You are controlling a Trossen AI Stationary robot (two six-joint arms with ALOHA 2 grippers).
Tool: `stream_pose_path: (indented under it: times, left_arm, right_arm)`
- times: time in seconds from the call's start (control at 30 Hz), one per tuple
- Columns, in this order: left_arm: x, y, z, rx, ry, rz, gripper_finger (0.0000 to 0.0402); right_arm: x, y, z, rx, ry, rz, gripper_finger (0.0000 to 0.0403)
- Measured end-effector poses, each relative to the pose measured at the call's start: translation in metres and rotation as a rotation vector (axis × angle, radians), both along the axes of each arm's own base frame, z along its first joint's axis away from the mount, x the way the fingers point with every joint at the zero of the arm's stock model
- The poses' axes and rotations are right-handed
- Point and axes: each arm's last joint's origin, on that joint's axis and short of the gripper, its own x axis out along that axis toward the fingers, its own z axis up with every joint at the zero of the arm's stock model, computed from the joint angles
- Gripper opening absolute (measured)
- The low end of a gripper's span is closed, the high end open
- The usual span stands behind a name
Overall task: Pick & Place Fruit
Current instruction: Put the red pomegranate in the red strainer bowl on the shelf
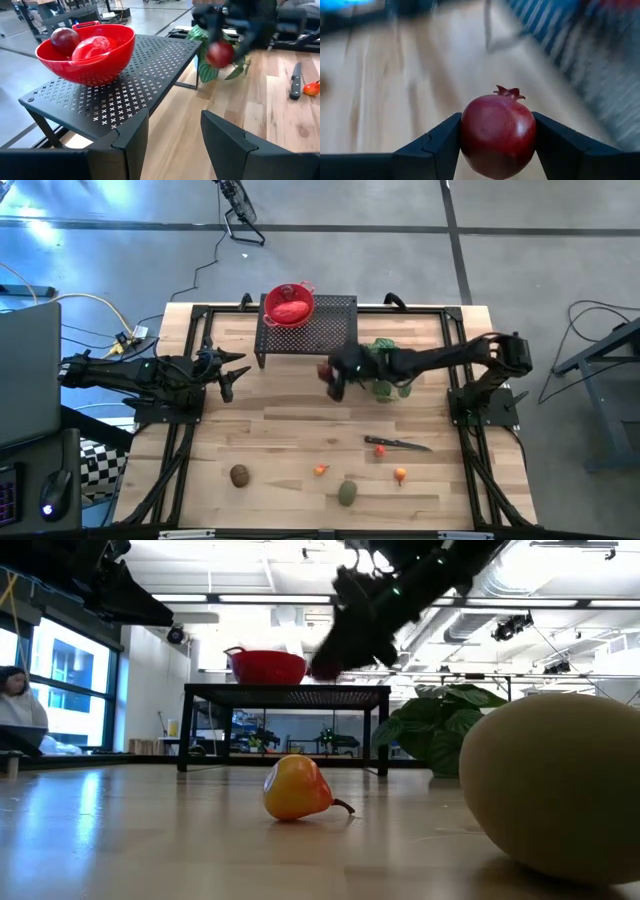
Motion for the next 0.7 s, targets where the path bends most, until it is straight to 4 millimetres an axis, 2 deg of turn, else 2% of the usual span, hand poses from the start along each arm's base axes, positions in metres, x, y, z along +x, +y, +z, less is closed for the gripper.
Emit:
stream_pose_path:
  times: [0.27,0.47,0.6,0.7]
  left_arm:
    - [0.0,0.001,0.0,0.01,-0.002,0.033,0.0175]
    - [0.0,0.001,0.002,0.007,-0.026,0.058,0.0175]
    - [0.0,0.004,0.011,0.064,-0.095,0.141,0.0175]
    - [0.0,0.004,0.018,0.109,-0.13,0.15,0.0175]
  right_arm:
    - [0.007,-0.04,0.04,-0.138,-0.405,-0.062,0.0215]
    - [0.0,-0.074,0.046,-0.14,-0.47,-0.092,0.0215]
    - [-0.006,-0.091,0.048,-0.135,-0.49,-0.147,0.0215]
    - [-0.007,-0.106,0.059,-0.139,-0.514,-0.146,0.0215]
